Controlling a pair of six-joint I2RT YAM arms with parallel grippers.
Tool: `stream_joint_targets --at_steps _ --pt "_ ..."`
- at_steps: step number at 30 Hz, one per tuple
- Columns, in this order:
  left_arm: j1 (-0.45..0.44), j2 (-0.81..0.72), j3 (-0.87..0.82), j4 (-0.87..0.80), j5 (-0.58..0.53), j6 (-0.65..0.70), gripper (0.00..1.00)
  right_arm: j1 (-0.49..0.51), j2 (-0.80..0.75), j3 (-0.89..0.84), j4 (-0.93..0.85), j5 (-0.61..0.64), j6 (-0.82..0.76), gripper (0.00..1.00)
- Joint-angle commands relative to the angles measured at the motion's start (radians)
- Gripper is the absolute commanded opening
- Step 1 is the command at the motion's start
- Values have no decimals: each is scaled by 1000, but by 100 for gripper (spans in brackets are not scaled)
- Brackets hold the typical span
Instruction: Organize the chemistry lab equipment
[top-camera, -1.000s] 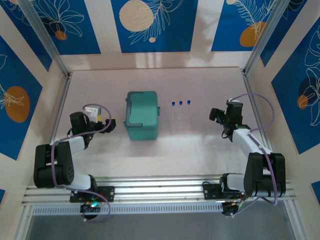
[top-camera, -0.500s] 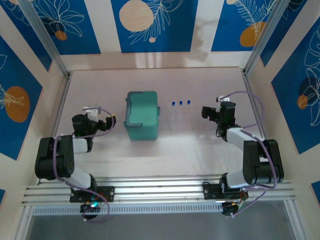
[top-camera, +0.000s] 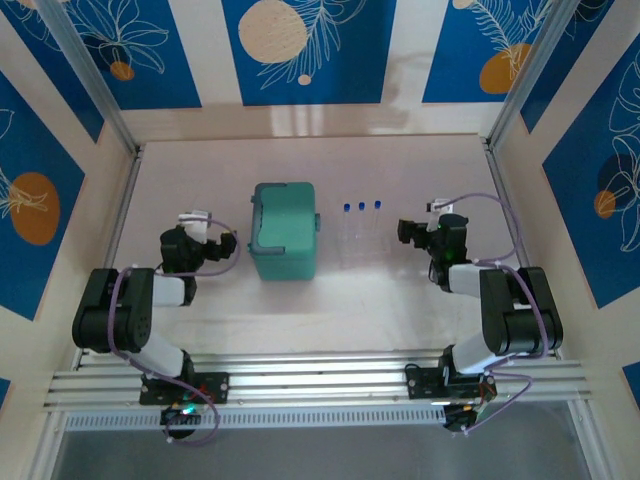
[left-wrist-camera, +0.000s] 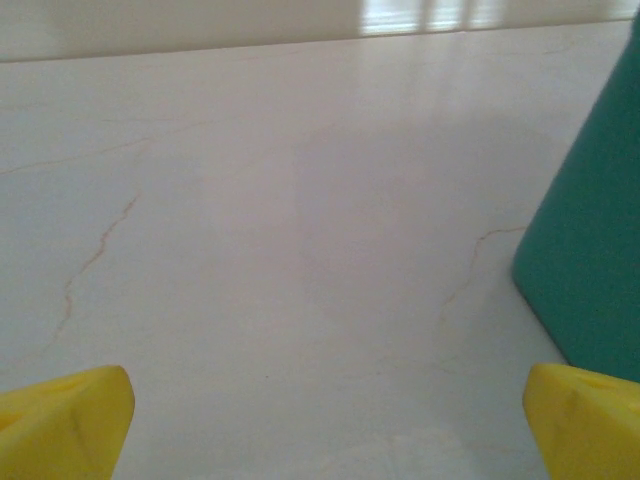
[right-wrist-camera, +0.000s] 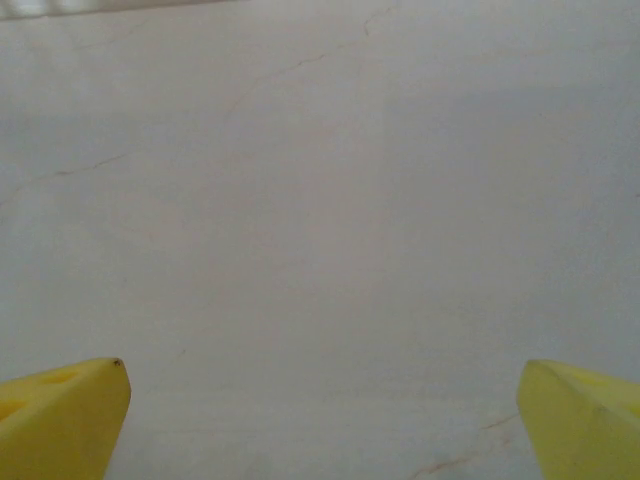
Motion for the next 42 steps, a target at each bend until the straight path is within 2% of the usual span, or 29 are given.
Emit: stream_joint_targets --at_steps 1,7,42 --pt "-5 7 -11 31 -51 14 100 -6 -2 -10 63 -29 10 100" --pt "-5 11 -8 36 -49 13 100 -31 26 -34 125 -158 -9 99" --pt "-9 8 -8 32 -54 15 100 -30 31 -48 152 -142 -7 99"
